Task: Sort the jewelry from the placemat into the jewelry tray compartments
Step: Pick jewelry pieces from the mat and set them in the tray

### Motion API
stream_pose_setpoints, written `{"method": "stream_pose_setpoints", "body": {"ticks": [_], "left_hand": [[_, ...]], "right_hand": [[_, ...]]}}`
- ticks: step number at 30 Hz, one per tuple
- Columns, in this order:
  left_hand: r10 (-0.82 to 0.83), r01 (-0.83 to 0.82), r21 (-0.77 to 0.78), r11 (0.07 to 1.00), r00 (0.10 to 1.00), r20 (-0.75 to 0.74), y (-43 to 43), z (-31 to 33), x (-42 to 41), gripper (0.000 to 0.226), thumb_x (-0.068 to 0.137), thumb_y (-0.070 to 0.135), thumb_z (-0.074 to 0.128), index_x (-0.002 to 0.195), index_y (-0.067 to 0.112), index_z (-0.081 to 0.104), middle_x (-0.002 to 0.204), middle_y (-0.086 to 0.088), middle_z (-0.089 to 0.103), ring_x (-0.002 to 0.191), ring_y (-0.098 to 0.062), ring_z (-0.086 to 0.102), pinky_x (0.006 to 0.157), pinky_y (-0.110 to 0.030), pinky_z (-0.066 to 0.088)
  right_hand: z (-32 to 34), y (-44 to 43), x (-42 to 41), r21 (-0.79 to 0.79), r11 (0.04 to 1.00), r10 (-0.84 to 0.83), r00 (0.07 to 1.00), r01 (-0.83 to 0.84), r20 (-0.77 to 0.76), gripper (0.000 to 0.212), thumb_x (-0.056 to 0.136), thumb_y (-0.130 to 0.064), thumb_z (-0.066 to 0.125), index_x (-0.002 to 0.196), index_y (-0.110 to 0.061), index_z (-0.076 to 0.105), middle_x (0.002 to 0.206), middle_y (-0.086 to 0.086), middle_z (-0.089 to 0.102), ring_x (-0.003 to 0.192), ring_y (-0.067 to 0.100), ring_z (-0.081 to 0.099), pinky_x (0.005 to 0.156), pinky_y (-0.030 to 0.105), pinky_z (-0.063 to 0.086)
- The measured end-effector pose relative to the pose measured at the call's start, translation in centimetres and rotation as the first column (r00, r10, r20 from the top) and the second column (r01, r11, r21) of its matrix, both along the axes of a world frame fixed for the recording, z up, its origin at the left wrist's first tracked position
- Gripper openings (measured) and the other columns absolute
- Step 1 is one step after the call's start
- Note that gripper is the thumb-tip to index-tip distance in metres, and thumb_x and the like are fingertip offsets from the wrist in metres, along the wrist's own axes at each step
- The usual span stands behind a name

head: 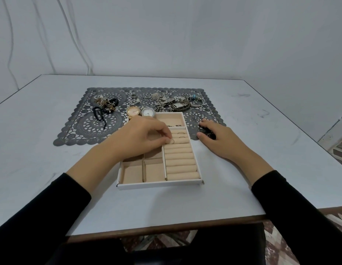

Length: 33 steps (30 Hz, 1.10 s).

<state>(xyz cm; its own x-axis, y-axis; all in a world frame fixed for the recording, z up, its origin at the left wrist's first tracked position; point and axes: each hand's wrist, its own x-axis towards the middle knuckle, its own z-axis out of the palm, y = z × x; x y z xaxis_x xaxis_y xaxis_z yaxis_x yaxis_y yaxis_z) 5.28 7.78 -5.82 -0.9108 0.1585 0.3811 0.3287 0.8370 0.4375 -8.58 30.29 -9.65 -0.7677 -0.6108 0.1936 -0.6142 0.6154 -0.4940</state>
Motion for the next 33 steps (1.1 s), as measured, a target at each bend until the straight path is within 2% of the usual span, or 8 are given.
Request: {"method": "stream_pose_setpoints", "body": {"ticks": [4,11,13,17,19,23,33], "left_hand": [[-0.025,0.022,0.071,0.997,0.999,0.043,-0.25,0.05,-0.05,0.013,0.086,0.026,0.075,0.098,0.021,0.077,0.095,0.012,0.074,0.093,0.001,0.066,0.084,-0.011,0.048],[-0.036,0.034,0.029,0.999,0.998,0.053,-0.51,0.09,-0.26,0.009,0.086,0.023,0.075,0.094,0.025,0.078,0.093,0.014,0.072,0.093,-0.001,0.064,0.084,-0.010,0.045],[-0.027,0.024,0.058,0.998,0.998,0.060,-0.47,0.07,-0.32,0.009,0.085,0.023,0.076,0.093,0.025,0.079,0.093,0.014,0.072,0.093,-0.001,0.064,0.085,-0.014,0.048],[-0.004,-0.019,0.217,0.976,0.995,0.104,-0.28,0.05,-0.52,0.009,0.083,0.026,0.078,0.092,0.024,0.078,0.092,0.012,0.074,0.095,-0.007,0.067,0.091,-0.031,0.053],[0.010,-0.038,0.234,0.972,0.993,0.120,-0.16,0.07,-0.58,0.009,0.082,0.026,0.079,0.091,0.024,0.078,0.092,0.012,0.074,0.095,-0.006,0.067,0.092,-0.034,0.053],[0.010,-0.038,0.222,0.974,0.992,0.127,-0.06,-0.01,-0.51,0.010,0.082,0.024,0.079,0.091,0.022,0.079,0.092,0.010,0.074,0.092,-0.003,0.068,0.090,-0.032,0.053],[0.031,-0.066,0.226,0.972,0.988,0.152,0.13,0.16,-0.29,0.010,0.082,0.023,0.079,0.091,0.021,0.079,0.092,0.012,0.074,0.091,0.000,0.067,0.089,-0.027,0.053]], "right_hand": [[0.13,-0.02,0.07,-0.005,1.000,-0.002,1.000,0.002,-0.003,0.044,0.096,-0.038,0.052,0.137,-0.022,0.050,0.148,-0.007,0.043,0.134,0.009,0.041,0.100,0.020,0.030],[0.15,0.06,0.08,-0.001,1.000,-0.002,1.000,0.002,0.002,0.045,0.096,-0.039,0.052,0.138,-0.022,0.050,0.149,-0.007,0.042,0.135,0.010,0.040,0.100,0.020,0.030],[0.15,0.05,0.07,0.001,1.000,0.002,1.000,-0.002,0.002,0.045,0.096,-0.039,0.052,0.138,-0.022,0.049,0.149,-0.006,0.042,0.135,0.010,0.040,0.101,0.020,0.030],[0.21,0.01,0.12,0.000,1.000,0.000,1.000,0.000,0.007,0.045,0.096,-0.039,0.052,0.138,-0.022,0.050,0.149,-0.006,0.042,0.134,0.010,0.040,0.104,0.023,0.032],[0.23,0.00,0.14,0.000,1.000,-0.001,1.000,0.001,0.008,0.045,0.096,-0.039,0.052,0.138,-0.023,0.049,0.149,-0.007,0.042,0.134,0.011,0.041,0.102,0.022,0.032],[0.18,-0.02,0.10,0.006,1.000,-0.003,1.000,0.003,0.003,0.045,0.096,-0.039,0.052,0.138,-0.023,0.049,0.147,-0.008,0.044,0.131,0.012,0.043,0.097,0.018,0.030],[0.25,-0.03,0.13,0.002,1.000,-0.007,1.000,0.007,0.017,0.046,0.096,-0.038,0.052,0.138,-0.022,0.049,0.149,-0.008,0.042,0.132,0.011,0.042,0.098,0.018,0.030]]}}
